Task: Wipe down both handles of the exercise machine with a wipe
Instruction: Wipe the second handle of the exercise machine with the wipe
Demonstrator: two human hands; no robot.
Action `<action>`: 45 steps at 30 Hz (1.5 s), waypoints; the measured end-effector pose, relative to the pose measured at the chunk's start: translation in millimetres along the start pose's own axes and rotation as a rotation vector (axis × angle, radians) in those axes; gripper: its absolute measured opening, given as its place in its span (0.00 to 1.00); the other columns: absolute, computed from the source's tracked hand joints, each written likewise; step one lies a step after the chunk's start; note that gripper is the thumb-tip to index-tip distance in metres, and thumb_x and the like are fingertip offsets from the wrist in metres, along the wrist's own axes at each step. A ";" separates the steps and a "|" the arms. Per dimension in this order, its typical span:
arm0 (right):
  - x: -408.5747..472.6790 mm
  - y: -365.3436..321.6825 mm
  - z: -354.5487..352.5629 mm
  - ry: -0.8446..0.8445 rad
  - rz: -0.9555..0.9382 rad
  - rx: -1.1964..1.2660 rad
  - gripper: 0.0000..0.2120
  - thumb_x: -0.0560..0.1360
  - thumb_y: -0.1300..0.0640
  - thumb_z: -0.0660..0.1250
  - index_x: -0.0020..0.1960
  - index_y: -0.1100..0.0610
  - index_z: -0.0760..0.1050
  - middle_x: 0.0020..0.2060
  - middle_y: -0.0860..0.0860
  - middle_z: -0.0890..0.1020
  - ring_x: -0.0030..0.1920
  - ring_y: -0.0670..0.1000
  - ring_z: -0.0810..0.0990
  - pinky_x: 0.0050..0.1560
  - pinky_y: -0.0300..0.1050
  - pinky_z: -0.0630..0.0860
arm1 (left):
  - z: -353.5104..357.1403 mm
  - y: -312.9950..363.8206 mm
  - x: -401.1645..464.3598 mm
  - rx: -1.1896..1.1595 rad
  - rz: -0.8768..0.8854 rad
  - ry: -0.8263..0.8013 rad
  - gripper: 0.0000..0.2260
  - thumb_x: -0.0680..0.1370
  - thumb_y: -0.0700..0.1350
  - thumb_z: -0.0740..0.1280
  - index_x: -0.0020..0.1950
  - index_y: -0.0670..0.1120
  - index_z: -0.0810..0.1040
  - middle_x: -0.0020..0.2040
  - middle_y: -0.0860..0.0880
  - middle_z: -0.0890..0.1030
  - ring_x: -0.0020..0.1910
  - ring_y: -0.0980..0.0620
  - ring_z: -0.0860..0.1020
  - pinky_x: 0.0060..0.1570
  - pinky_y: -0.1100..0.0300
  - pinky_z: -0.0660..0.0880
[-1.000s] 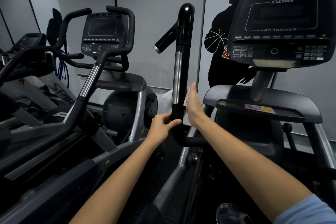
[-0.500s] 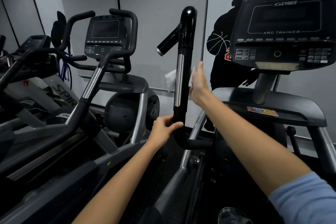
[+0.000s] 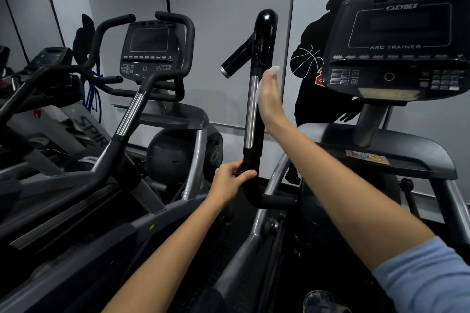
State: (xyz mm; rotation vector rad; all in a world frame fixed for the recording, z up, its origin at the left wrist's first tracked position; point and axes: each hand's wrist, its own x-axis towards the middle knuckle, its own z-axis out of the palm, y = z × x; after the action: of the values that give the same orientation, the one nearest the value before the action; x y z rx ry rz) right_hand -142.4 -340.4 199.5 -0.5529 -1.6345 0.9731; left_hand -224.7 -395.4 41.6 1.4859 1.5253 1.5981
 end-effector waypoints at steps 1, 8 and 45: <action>-9.6 9.7 3.4 -0.006 -0.059 -0.083 0.28 0.79 0.37 0.41 0.72 0.52 0.57 0.71 0.49 0.62 0.72 0.49 0.55 0.73 0.44 0.46 | 0.2 0.0 0.1 0.006 0.002 0.002 0.11 0.73 0.42 0.72 0.54 0.48 0.82 0.45 0.53 0.84 0.48 0.56 0.82 0.57 0.55 0.77; -11.9 21.8 4.6 0.047 -0.378 -0.672 0.26 0.82 0.59 0.48 0.75 0.64 0.40 0.75 0.57 0.39 0.75 0.53 0.36 0.76 0.44 0.43 | 0.3 1.8 -1.9 -0.005 -0.001 0.018 0.12 0.73 0.41 0.72 0.55 0.43 0.80 0.45 0.52 0.83 0.46 0.57 0.81 0.53 0.60 0.77; 5.4 2.6 14.6 0.240 -0.172 -0.581 0.30 0.79 0.70 0.52 0.75 0.65 0.40 0.76 0.60 0.49 0.76 0.55 0.50 0.74 0.46 0.57 | -2.2 4.6 -7.1 0.025 0.041 -0.028 0.08 0.74 0.45 0.71 0.53 0.50 0.81 0.48 0.50 0.85 0.49 0.55 0.83 0.56 0.52 0.78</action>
State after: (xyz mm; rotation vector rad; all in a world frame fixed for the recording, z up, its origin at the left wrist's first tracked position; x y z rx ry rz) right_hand -158.1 -339.3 199.5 -0.8635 -1.7055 0.2778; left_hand -223.0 -403.8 43.6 1.5560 1.5138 1.5804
